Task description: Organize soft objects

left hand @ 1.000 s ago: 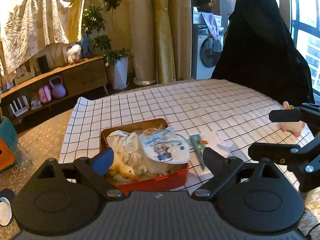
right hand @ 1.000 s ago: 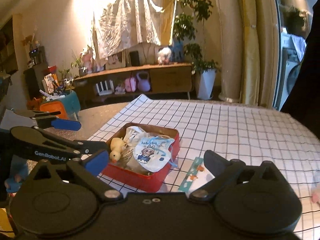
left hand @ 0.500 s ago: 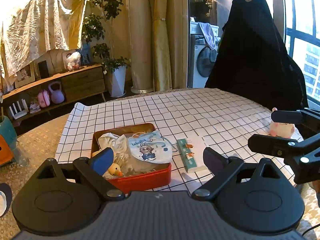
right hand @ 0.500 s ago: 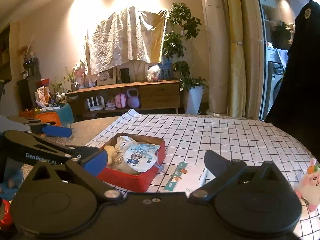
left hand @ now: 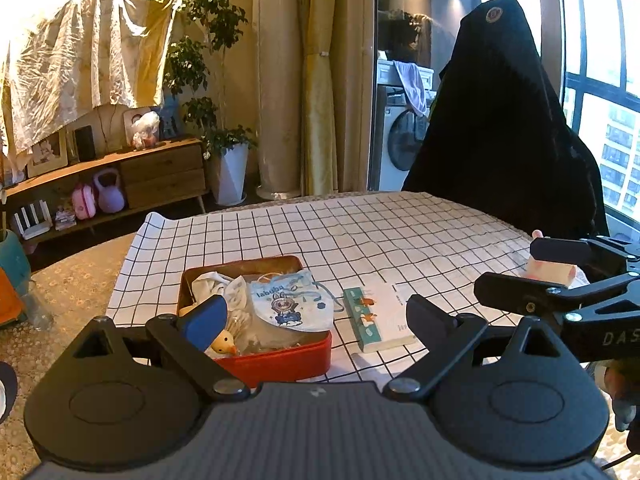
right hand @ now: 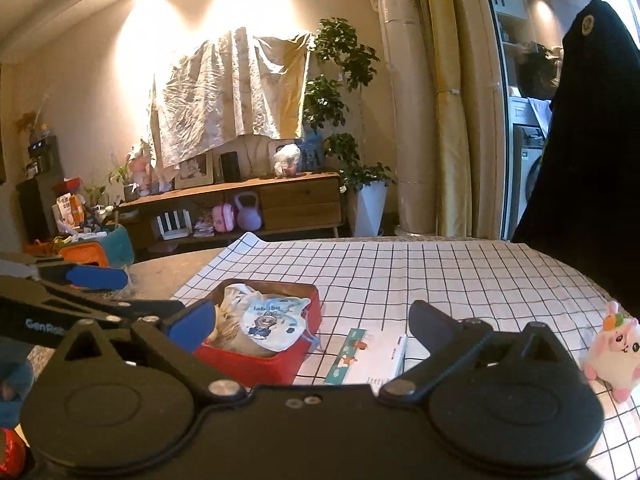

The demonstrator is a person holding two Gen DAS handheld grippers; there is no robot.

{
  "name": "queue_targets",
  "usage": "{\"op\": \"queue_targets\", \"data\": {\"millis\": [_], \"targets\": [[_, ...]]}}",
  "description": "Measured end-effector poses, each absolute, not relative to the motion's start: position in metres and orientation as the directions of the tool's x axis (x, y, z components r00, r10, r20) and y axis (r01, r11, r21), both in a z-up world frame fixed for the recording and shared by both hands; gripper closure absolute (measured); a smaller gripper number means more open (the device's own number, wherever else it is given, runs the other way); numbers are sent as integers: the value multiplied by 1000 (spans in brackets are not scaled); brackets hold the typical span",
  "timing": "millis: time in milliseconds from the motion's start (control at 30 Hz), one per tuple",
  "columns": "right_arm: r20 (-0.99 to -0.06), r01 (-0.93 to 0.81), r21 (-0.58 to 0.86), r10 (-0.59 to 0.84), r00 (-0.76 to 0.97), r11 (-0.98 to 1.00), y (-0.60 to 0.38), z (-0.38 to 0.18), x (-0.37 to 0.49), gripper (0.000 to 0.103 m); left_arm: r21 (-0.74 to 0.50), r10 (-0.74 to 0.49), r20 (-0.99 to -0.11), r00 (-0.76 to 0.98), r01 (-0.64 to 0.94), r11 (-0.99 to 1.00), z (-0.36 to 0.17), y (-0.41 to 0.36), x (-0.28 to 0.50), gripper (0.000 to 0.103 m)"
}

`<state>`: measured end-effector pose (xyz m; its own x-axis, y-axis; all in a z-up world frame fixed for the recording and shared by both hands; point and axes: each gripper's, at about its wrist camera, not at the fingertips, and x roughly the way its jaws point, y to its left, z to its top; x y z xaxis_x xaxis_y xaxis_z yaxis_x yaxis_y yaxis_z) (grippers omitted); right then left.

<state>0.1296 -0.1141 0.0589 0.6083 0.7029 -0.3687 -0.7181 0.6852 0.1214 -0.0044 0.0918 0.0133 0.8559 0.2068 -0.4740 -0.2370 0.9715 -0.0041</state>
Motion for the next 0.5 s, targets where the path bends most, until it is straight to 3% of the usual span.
{"op": "queue_targets", "data": {"millis": [500], "targets": [[-366, -700, 127, 689, 626, 703, -117, 61, 125, 0, -32, 188, -460, 868, -228, 973, 15, 92, -11, 6]]}}
